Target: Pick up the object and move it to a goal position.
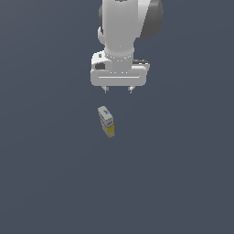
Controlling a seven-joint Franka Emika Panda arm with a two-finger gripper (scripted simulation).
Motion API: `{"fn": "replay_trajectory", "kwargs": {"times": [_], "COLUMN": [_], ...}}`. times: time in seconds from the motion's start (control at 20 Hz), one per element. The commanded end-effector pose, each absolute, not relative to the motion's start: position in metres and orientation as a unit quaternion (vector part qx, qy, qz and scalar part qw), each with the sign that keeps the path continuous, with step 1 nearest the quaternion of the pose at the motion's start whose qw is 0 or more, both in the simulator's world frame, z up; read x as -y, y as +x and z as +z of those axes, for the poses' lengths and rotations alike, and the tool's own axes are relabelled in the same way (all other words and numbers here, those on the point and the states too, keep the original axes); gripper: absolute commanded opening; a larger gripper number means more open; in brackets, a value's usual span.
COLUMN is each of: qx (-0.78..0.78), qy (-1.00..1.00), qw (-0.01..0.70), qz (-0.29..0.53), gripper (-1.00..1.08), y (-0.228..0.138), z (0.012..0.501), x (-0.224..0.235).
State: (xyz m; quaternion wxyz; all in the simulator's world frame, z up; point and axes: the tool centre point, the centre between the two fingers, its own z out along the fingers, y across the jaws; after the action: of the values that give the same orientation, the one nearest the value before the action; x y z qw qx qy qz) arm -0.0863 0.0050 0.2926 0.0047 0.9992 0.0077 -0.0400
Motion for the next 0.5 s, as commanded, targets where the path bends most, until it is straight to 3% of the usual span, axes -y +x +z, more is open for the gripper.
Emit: {"fn": "replay_trajectory", "kwargs": {"times": [0.0,0.45], "qx": [-0.008,0.015], "qy": [0.999,1.000], "qw": [0.005,0.009], "qz": [-0.040,-0.013], "gripper": [1.00,1.00], "y": [-0.086,-0.073], "z": [0.293,0.315], "x": [-0.005,0.021]}}
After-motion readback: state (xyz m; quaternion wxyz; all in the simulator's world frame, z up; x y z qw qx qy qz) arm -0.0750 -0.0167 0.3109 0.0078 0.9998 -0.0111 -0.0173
